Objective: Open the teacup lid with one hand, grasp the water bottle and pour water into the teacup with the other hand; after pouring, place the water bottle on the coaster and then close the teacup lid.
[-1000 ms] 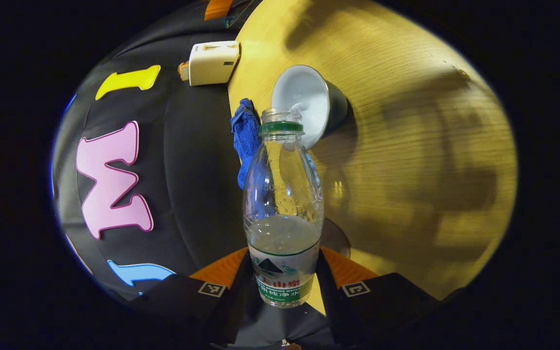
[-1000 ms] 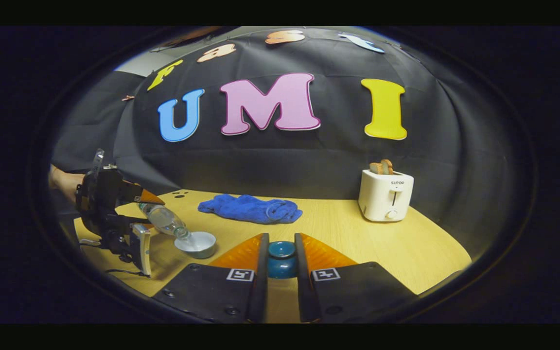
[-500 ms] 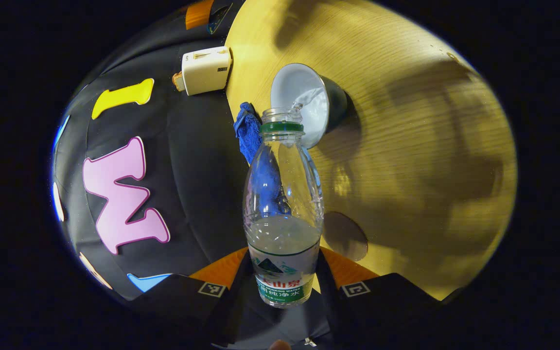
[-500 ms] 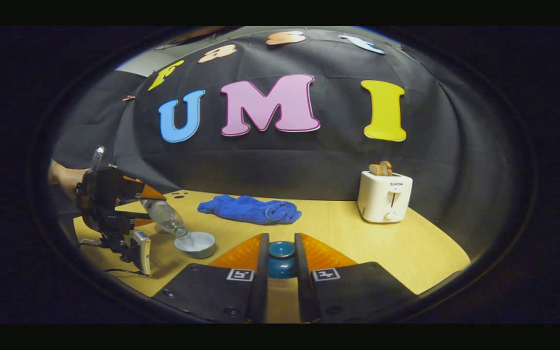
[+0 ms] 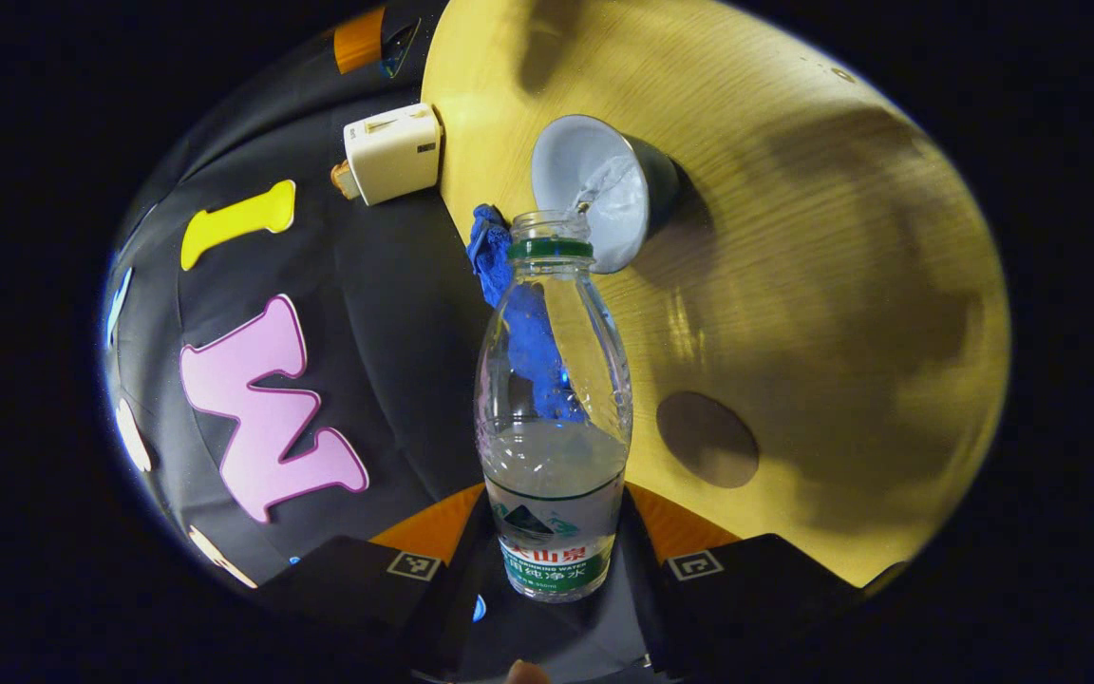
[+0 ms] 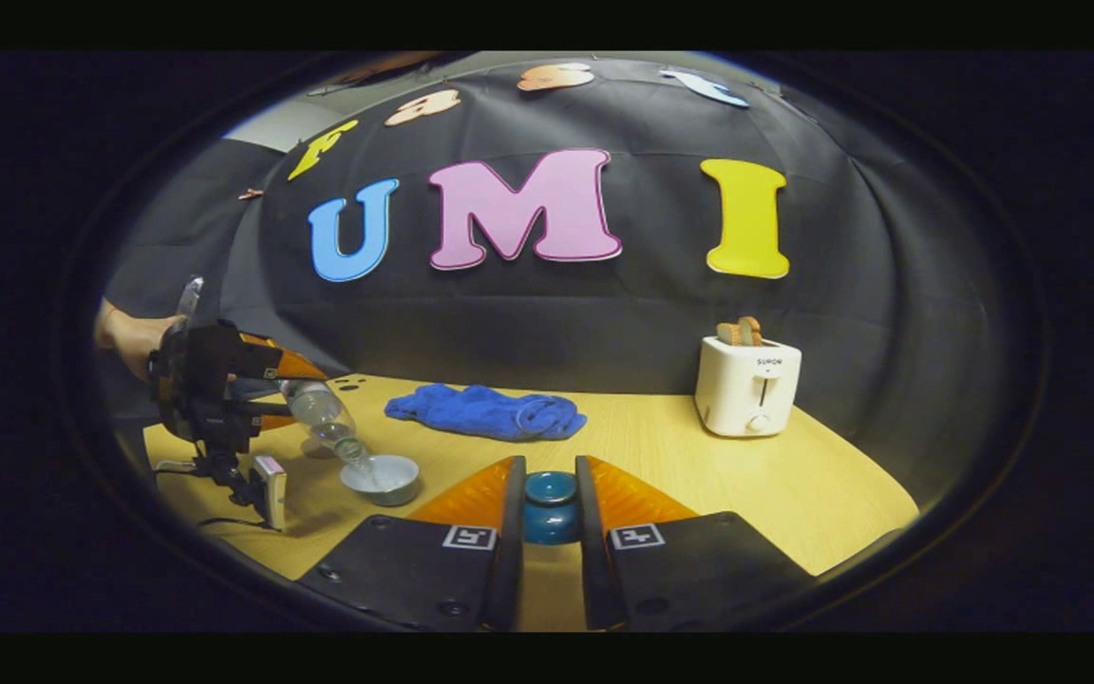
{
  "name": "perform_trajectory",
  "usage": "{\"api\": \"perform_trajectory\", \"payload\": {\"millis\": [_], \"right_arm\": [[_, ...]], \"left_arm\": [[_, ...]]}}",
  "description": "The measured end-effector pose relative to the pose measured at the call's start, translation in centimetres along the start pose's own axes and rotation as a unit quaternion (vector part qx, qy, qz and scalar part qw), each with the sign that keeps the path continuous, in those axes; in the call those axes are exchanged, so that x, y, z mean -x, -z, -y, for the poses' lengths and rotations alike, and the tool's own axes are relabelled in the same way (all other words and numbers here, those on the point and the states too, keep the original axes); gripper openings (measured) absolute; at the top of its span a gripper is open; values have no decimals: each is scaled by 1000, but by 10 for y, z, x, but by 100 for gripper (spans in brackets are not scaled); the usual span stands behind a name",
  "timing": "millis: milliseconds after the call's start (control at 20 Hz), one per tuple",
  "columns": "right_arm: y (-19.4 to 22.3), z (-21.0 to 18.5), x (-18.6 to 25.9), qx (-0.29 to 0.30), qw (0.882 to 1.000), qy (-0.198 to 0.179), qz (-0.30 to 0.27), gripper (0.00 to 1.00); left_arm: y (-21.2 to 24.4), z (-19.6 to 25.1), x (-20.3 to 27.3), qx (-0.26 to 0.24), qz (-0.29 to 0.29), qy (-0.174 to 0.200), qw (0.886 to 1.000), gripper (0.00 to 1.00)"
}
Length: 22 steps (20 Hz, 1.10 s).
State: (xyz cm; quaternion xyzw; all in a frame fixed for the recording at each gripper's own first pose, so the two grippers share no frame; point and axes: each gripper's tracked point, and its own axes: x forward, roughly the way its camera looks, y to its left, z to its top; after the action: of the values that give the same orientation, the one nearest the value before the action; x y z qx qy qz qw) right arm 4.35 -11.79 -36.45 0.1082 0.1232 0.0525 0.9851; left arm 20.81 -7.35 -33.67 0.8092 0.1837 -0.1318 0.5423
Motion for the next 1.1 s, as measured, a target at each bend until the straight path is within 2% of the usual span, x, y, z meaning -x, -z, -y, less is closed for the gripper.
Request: {"api": "perform_trajectory", "payload": {"millis": [500, 550, 600, 700, 750, 850, 900, 1000, 1050, 1100], "right_arm": [[-5, 5, 5, -3, 1000, 8, 10, 24], [-6, 7, 6, -3, 1000, 10, 11, 24], [-6, 7, 7, -3, 1000, 11, 12, 24], [-7, 9, 9, -3, 1000, 13, 13, 24], [-8, 10, 9, -3, 1000, 15, 13, 29], [-9, 11, 10, -4, 1000, 17, 15, 29], [-9, 11, 11, -5, 1000, 18, 15, 34], [-10, 12, 11, -6, 1000, 20, 17, 34], [-10, 12, 11, -7, 1000, 20, 17, 29], [-11, 12, 12, -7, 1000, 21, 17, 34]], "left_arm": [[8, -44, -2, -67, 12, -66, 996, 71], [7, -48, -1, -74, 13, -74, 994, 76], [8, -53, -3, -81, 14, -82, 993, 71], [8, -60, -2, -88, 15, -97, 991, 71], [7, -62, -2, -92, 17, -105, 990, 71], [7, -73, 0, -104, 22, -126, 986, 71], [9, -81, 1, -109, 25, -135, 985, 71], [9, -91, 3, -118, 28, -155, 980, 71], [10, -94, 3, -121, 29, -161, 979, 71], [11, -97, 3, -120, 31, -164, 979, 71]]}}
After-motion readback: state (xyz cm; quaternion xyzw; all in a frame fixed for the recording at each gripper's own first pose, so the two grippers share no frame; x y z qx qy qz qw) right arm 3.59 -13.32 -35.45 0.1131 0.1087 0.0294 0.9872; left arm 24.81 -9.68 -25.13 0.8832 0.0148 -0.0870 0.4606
